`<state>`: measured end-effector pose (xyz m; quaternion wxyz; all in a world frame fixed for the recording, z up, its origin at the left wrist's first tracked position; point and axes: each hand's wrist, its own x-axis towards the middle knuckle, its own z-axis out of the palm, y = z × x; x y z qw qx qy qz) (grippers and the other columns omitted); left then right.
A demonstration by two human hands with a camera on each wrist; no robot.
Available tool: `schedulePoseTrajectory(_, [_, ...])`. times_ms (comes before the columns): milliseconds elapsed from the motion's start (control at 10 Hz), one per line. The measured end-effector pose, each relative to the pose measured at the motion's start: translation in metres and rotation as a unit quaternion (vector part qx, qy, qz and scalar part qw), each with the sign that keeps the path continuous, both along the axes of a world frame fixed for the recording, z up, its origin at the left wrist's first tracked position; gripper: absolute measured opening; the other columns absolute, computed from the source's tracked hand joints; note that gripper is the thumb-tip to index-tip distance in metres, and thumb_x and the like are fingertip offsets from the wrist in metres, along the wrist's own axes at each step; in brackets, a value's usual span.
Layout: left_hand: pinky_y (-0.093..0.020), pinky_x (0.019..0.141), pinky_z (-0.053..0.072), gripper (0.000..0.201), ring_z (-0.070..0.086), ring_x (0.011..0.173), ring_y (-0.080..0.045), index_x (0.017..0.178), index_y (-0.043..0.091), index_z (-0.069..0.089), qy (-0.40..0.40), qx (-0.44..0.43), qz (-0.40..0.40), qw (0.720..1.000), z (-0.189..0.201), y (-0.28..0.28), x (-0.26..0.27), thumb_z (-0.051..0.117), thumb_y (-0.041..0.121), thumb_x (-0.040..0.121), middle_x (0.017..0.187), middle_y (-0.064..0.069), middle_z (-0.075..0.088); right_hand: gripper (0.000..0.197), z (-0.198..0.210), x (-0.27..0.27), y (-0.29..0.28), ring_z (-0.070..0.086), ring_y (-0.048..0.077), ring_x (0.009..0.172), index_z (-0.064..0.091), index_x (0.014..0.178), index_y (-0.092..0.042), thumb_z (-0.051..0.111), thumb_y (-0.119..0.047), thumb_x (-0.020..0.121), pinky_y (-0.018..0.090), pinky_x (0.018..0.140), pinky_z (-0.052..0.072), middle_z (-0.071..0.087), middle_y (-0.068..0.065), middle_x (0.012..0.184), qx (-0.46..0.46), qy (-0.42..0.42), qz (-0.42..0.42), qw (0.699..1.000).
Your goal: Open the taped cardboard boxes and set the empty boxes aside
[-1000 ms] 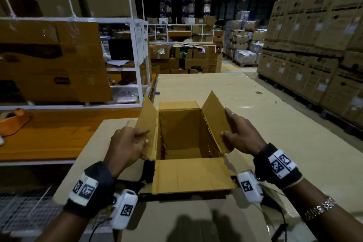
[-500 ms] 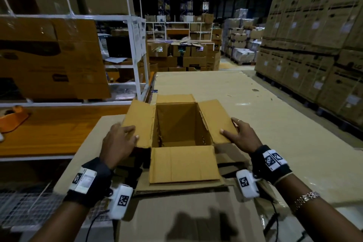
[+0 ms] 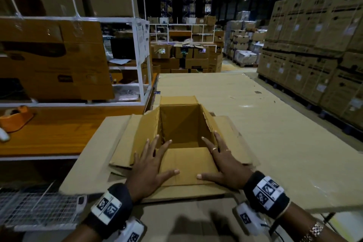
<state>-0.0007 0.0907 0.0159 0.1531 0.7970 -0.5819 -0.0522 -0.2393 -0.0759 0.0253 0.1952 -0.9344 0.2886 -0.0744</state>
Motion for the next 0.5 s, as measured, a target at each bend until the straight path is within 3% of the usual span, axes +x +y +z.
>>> schedulePoseTrajectory(100, [-0.067, 0.121, 0.003, 0.094, -0.019, 0.154, -0.025, 0.152, 0.057, -0.009, -0.001, -0.013, 0.001, 1.0, -0.003, -0.005, 0.002, 0.041, 0.088, 0.079, 0.165, 0.012, -0.025, 0.117, -0.009, 0.006, -0.006, 0.0, 0.028, 0.156, -0.004, 0.154, -0.053, 0.062, -0.09, 0.064, 0.062, 0.12, 0.024, -0.034, -0.014, 0.16, -0.013, -0.043, -0.008, 0.999])
schedulePoseTrajectory(300, [-0.067, 0.12, 0.004, 0.085, -0.015, 0.155, -0.025, 0.153, 0.058, 0.0, 0.028, -0.022, -0.035, 0.999, -0.001, -0.002, 0.008, 0.033, 0.09, 0.081, 0.167, 0.015, -0.019, 0.11, -0.005, 0.0, -0.005, 0.001, 0.027, 0.156, -0.002, 0.152, -0.055, 0.052, -0.096, 0.066, 0.059, 0.12, 0.027, -0.029, -0.012, 0.164, -0.016, -0.006, -0.021, 1.0])
schedulePoseTrajectory(400, [-0.064, 0.122, 0.005, 0.085, -0.008, 0.156, -0.02, 0.153, 0.059, 0.001, 0.092, -0.031, -0.047, 0.994, 0.009, 0.001, 0.021, 0.024, 0.094, 0.08, 0.169, 0.015, -0.007, 0.106, 0.016, -0.009, -0.003, -0.005, 0.026, 0.157, -0.007, 0.155, -0.052, 0.032, -0.099, 0.069, 0.062, 0.123, 0.01, -0.023, -0.007, 0.167, 0.0, 0.028, -0.018, 0.999])
schedulePoseTrajectory(500, [-0.055, 0.121, 0.025, 0.084, 0.02, 0.153, -0.018, 0.156, 0.048, 0.019, 0.133, -0.08, -0.061, 0.986, 0.036, -0.004, 0.03, 0.028, 0.091, 0.083, 0.165, 0.009, 0.025, 0.108, 0.044, -0.013, -0.001, 0.0, 0.022, 0.157, -0.004, 0.158, -0.047, 0.019, -0.101, 0.067, 0.06, 0.124, 0.006, -0.013, -0.006, 0.169, 0.001, -0.003, -0.024, 1.0])
